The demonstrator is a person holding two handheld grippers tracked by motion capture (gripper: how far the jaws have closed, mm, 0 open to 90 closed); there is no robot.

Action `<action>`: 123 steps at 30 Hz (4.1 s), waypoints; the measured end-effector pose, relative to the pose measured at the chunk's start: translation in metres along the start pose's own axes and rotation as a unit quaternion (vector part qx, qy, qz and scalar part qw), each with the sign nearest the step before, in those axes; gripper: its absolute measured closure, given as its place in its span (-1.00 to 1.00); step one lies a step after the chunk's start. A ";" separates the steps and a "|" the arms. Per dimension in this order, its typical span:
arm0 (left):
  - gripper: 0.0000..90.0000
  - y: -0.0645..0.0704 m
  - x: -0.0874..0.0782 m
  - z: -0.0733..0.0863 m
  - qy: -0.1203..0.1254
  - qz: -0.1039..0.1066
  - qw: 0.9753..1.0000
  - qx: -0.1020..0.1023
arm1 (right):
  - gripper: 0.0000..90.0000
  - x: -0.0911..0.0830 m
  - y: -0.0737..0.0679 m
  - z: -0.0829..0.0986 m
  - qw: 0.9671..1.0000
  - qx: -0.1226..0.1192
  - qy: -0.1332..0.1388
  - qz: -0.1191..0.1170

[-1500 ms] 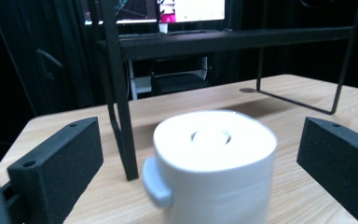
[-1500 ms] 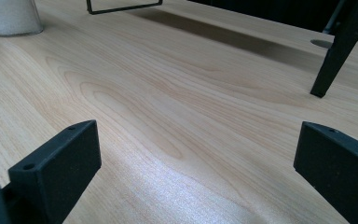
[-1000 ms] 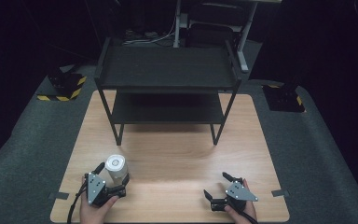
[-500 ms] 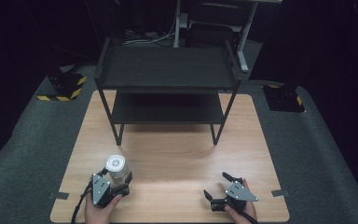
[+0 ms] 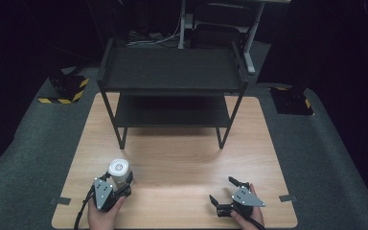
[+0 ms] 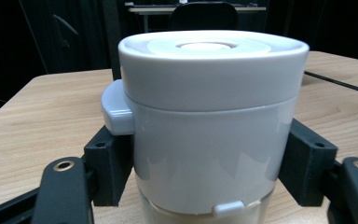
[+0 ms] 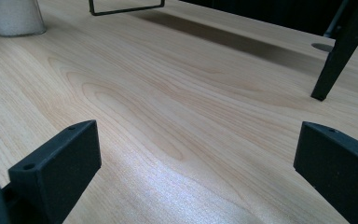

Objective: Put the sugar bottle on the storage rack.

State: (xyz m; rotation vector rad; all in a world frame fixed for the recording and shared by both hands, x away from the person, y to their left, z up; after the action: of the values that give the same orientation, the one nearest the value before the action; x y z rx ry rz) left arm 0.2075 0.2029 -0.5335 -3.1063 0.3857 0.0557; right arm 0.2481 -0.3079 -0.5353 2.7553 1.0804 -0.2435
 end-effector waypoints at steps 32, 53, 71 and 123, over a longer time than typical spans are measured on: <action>-0.34 0.005 0.004 -0.028 0.011 0.026 1.000 -0.005 | -0.99 -0.001 0.000 0.001 1.000 -0.002 0.003 0.000; -0.33 0.017 0.044 -0.102 0.022 0.062 0.998 -0.001 | -0.99 -0.001 0.000 0.001 1.000 -0.001 0.005 -0.003; -0.33 0.040 0.099 -0.158 0.038 0.081 0.996 0.006 | -0.99 -0.002 0.001 0.002 1.000 -0.001 0.008 -0.006; -0.36 0.061 0.217 -0.155 0.040 0.018 0.999 0.028 | -0.99 -0.004 0.003 0.004 1.000 0.000 0.019 -0.018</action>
State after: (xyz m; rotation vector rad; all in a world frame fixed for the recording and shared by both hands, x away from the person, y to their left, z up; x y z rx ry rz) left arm 0.4076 0.0885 -0.3872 -3.0527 0.4372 -0.0777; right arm 0.2471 -0.3132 -0.5384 2.7529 1.1391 -0.1976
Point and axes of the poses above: each handheld gripper's, and its own axes: x roughly forward along the jaws, z roughly out of its underside, y roughly to its right, the point moved 6 cm from there along x, roughly forward along the jaws, and after that the axes turned 7 degrees about y, right-handed, at the moved point
